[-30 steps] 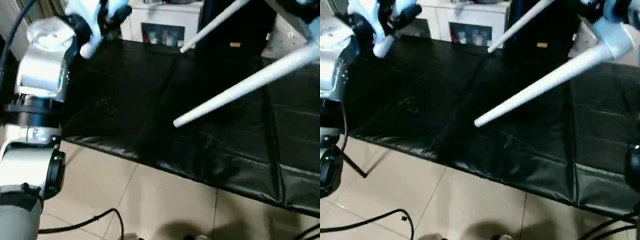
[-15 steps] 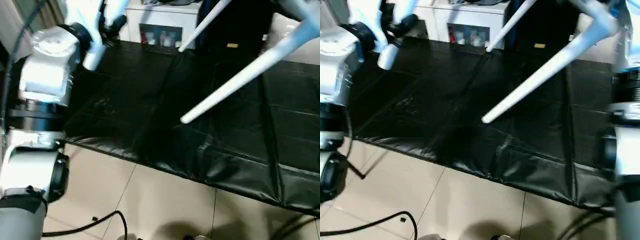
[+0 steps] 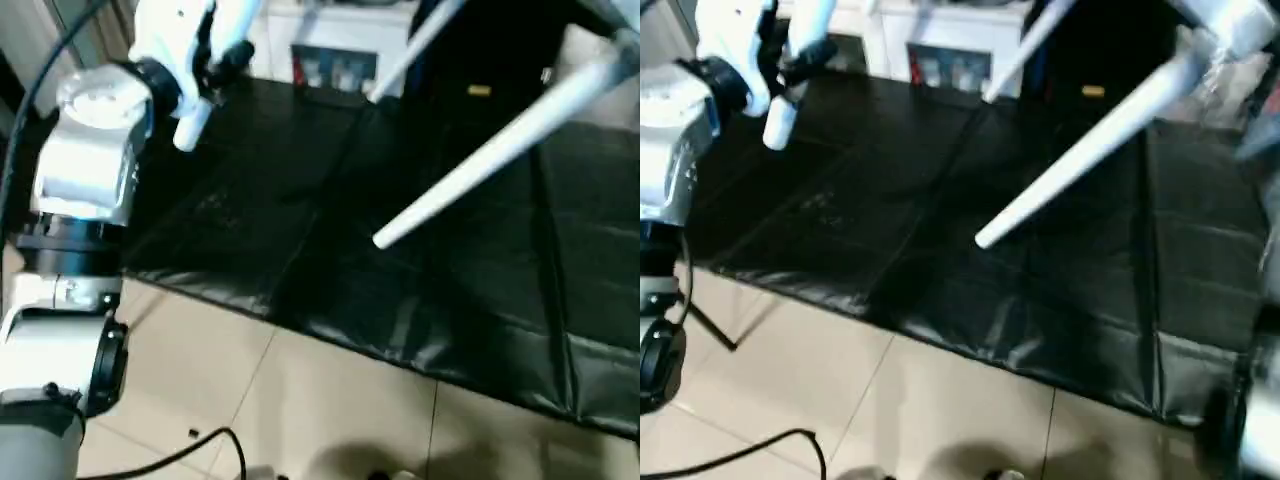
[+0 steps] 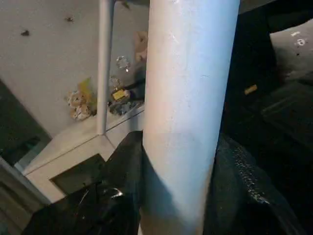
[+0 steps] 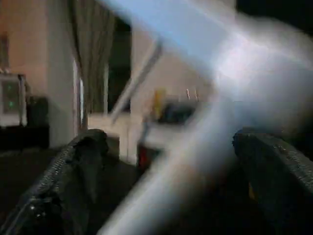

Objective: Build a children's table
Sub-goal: Flip table

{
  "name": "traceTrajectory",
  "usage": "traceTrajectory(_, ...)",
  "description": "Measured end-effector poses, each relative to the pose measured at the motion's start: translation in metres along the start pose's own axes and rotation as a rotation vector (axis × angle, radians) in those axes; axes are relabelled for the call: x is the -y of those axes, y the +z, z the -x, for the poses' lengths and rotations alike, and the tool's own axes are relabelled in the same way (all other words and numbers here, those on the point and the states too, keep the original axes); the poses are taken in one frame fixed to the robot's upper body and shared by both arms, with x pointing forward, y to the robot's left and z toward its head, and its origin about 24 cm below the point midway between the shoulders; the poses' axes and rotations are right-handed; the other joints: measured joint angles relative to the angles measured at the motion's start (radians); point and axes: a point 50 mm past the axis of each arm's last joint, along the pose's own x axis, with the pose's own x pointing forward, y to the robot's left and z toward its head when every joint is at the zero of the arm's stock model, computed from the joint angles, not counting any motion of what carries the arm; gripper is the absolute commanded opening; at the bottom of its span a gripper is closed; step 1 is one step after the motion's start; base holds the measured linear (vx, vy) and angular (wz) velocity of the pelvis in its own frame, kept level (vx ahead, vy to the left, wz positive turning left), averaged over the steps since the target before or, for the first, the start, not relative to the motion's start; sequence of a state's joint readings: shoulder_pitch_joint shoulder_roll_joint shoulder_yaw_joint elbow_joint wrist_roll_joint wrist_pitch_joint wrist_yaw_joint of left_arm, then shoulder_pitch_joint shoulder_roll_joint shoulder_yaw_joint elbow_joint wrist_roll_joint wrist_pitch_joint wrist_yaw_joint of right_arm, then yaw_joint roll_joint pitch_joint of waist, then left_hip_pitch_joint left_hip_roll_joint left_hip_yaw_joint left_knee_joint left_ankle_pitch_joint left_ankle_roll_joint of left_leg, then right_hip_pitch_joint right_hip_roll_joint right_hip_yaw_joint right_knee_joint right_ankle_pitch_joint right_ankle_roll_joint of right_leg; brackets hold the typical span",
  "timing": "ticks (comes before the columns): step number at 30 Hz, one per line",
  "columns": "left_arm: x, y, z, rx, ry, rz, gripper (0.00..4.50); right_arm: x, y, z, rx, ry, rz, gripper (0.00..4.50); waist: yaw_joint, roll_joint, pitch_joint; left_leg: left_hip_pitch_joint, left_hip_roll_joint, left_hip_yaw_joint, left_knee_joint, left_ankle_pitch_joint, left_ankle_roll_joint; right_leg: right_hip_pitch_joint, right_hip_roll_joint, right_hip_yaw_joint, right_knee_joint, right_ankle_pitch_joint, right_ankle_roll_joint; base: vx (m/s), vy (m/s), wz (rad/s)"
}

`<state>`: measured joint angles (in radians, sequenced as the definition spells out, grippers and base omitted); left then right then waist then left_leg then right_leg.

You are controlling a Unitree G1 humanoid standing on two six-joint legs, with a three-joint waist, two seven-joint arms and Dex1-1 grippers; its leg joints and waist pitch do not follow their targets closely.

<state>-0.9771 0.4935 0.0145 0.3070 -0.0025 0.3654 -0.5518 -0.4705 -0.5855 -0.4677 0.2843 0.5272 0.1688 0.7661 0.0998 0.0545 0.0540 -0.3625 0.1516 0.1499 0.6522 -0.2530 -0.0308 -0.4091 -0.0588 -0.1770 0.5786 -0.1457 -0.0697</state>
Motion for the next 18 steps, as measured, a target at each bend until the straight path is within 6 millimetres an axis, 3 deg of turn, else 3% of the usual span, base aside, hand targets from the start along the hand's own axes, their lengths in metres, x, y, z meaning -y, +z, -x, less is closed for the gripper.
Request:
traceTrajectory(4,-0.001,0.002,0.002,0.006,0.003,-0.010,1.64,-0.010,-0.033,-0.001,-0.071,-0.058,-0.115,4.50,-0.022,0.001,0.000,0.001,0.000,0.001,-0.001,0.001,0.000,0.001,0.000,-0.001,-0.002,0.001,0.001,0.000,0.000,0.00)
traceTrajectory(10,-0.002,0.003,0.004,0.017,0.004,-0.025,1.64,-0.027,-0.047,-0.034,-0.079,-0.028,-0.211,4.50,-0.043,0.001,0.001,0.001,0.000,0.001,-0.001,0.001,-0.001,0.002,-0.001,-0.002,-0.003,0.001,0.001,0.000,0.000,0.00)
traceTrajectory(18,-0.002,0.000,0.007,0.018,-0.005,-0.018,1.64,-0.040,-0.057,-0.078,-0.061,-0.003,-0.314,4.50,-0.034,-0.002,0.000,-0.002,0.000,-0.001,-0.003,0.001,-0.001,0.000,-0.001,-0.002,-0.003,0.001,0.001,0.000,0.000,0.00)
